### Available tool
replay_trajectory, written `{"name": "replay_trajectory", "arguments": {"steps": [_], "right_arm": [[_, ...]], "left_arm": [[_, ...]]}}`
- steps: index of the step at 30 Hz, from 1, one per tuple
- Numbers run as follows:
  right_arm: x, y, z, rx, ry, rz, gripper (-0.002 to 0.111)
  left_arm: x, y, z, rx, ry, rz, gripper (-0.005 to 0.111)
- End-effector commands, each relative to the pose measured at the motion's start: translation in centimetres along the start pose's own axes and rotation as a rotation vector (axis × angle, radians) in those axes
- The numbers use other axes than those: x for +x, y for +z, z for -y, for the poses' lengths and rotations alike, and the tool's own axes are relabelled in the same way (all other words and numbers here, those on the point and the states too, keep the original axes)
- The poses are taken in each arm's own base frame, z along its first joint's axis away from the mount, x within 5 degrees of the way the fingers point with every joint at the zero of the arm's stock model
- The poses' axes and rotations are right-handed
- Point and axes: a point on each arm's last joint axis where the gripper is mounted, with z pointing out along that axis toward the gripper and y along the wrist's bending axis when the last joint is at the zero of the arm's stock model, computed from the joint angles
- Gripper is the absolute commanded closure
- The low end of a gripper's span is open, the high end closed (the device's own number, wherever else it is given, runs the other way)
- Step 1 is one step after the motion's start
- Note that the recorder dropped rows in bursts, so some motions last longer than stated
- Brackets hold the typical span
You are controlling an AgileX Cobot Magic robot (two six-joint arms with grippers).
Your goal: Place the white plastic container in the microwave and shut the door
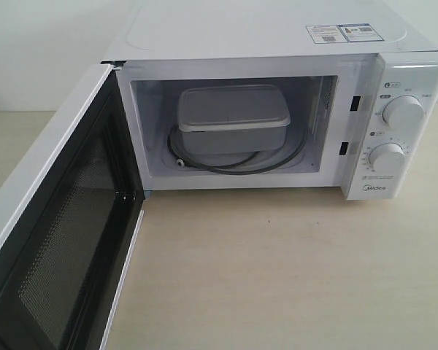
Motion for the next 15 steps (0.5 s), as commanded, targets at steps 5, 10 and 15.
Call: {"name": "replay_trajectory", "arguments": {"steps": [5, 10, 15], "right_arm": [[0.0, 0.0, 0.0, 0.006, -0.008, 0.009, 0.108], [0.0, 0.0, 0.0, 0.006, -0.008, 0.009, 0.108], [0.0, 0.0, 0.0, 0.006, -0.008, 0.009, 0.108]], "left_arm": [[0.0, 8.4, -1.4, 0.053, 0.252, -0.403, 0.103], [0.2, 12.0, -2.0, 0.105, 0.385, -0.478, 0.103], [0.5, 13.9, -0.1, 0.327, 0.590, -0.462, 0.103]]}}
